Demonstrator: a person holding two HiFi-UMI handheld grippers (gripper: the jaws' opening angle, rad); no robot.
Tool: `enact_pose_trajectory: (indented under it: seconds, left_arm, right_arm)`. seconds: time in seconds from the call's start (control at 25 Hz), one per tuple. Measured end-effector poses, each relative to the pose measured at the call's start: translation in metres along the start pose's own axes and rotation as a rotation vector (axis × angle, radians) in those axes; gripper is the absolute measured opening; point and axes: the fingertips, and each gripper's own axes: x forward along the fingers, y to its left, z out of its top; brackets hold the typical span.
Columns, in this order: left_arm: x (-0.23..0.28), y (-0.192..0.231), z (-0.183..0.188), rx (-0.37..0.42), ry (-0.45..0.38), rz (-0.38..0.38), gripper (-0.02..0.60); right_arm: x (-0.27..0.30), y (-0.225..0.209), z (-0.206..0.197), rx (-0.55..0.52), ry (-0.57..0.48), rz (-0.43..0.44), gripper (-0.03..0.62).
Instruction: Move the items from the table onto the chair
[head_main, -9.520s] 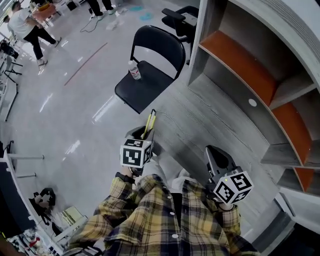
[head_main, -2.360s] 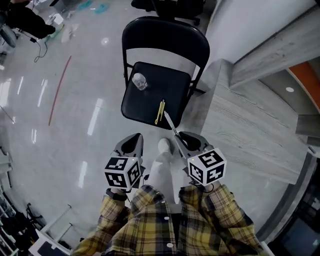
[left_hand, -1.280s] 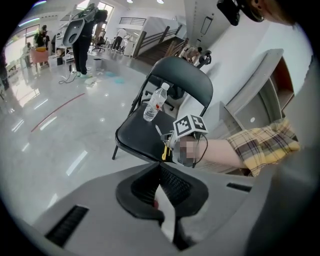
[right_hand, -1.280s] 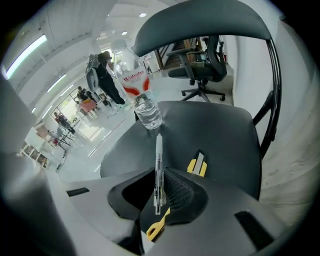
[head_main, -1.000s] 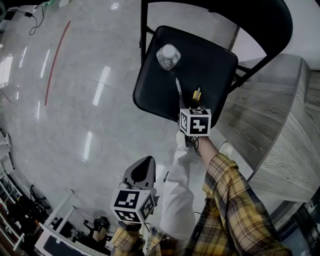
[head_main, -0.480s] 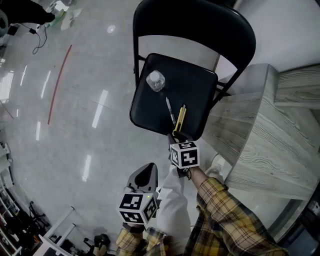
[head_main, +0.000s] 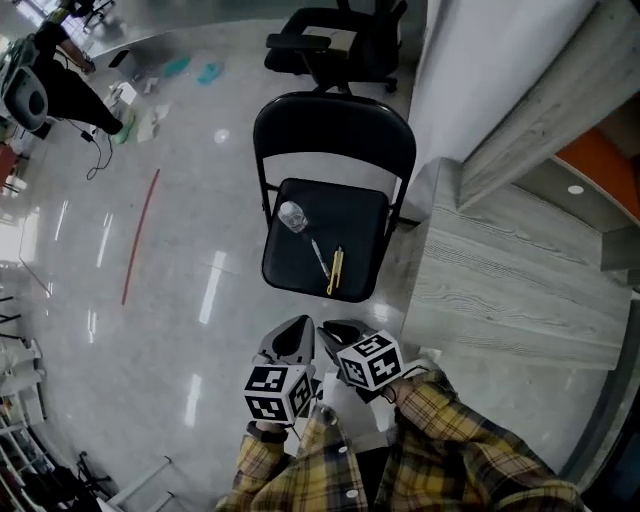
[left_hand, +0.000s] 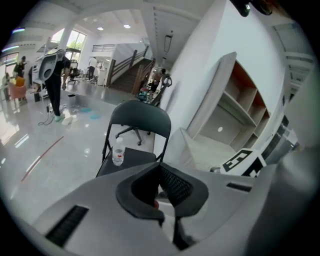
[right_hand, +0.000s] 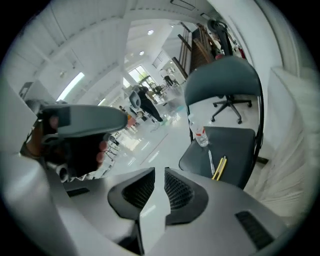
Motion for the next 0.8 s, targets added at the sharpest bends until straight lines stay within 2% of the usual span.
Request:
enact_pose_trajectory:
  seconds: [0.16, 0.4, 0.48, 0.6, 0.8]
  left_arm:
    - [0.001, -0.073, 0.026, 0.130, 0.008, -0.094, 0.005]
    - [0.017, -0.211, 0.047, 0.220, 0.003, -0.258, 0.005]
    - [0.023, -0.261, 0.051, 0.262, -0.003, -0.305, 0.005]
    - [0.037, -0.340, 0.052, 0.324, -0.015, -0.380, 0.005]
    - [0.053, -0.457, 0.043, 0.417, -0.026, -0.477, 0.005]
  right_arm:
    - [-0.096, 0.006, 0.031, -0.072, -0.145, 0.005, 0.066]
    - [-0.269, -0.035, 0.061, -0.078, -0.402, -0.118, 0.066]
    - [-0.328, -0.054, 0.062, -0.064, -0.478, -0.158, 0.066]
    - [-0.420, -0.090, 0.057, -0.066, -0.591, -0.266, 0.066]
    - [-0.552, -0.145, 0.031, -0.038, -0.742, -0.408, 0.066]
